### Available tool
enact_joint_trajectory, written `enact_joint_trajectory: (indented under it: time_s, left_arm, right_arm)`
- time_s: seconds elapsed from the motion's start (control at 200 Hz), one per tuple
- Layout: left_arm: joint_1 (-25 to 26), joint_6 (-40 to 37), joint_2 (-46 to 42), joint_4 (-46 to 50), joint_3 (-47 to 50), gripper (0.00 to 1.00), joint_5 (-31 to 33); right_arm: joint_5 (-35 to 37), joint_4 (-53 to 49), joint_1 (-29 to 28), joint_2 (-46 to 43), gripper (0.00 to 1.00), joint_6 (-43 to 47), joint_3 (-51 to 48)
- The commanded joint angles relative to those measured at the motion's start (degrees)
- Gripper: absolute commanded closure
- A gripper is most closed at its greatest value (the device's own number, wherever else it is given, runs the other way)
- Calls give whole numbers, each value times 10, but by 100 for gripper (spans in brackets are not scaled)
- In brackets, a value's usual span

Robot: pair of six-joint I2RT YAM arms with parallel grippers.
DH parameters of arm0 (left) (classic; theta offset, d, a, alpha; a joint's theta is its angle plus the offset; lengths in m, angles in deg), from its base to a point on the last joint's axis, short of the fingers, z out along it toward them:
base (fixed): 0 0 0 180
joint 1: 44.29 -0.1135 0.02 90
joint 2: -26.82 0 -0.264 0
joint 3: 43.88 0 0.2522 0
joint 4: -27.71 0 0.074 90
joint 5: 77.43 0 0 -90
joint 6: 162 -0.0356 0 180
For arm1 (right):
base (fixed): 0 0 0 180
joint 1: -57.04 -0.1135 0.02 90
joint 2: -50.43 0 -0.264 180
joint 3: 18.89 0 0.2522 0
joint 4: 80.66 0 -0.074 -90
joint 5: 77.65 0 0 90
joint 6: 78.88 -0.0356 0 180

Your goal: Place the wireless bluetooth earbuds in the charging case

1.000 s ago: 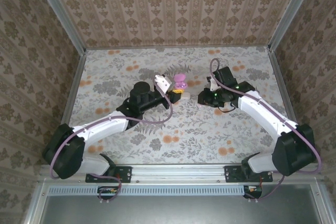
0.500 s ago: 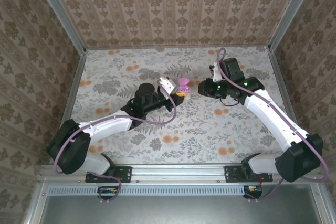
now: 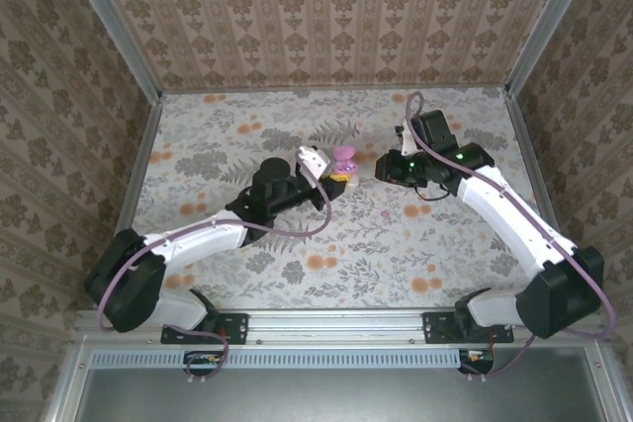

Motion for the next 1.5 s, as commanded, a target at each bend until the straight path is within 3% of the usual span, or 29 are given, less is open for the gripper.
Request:
enact_joint_trajectory:
  time_s: [0.0, 0.38, 0.68, 1.055, 1.38, 1.495]
  left_arm:
    - [-4, -21, -46, 16, 12, 70, 27]
    - [-8, -20, -83, 26, 34, 70, 39]
    - [-8, -18, -94, 32, 33, 70, 36]
    - [-8, -19, -99, 37, 32, 70, 34]
    - [-8, -24, -103, 39, 30, 70, 34]
    - [-9, -23, -111, 41, 35, 70, 39]
  right_arm:
    - [53, -39, 12, 62, 72, 19, -25]
    - [-6, 2, 17, 200, 64, 113, -26]
    - [-24, 26, 19, 288, 62, 104, 6]
    - [25, -18, 28, 285, 62, 112, -9]
    - [-24, -16, 25, 271, 63, 114, -19]
    - [26, -38, 19, 263, 62, 111, -7]
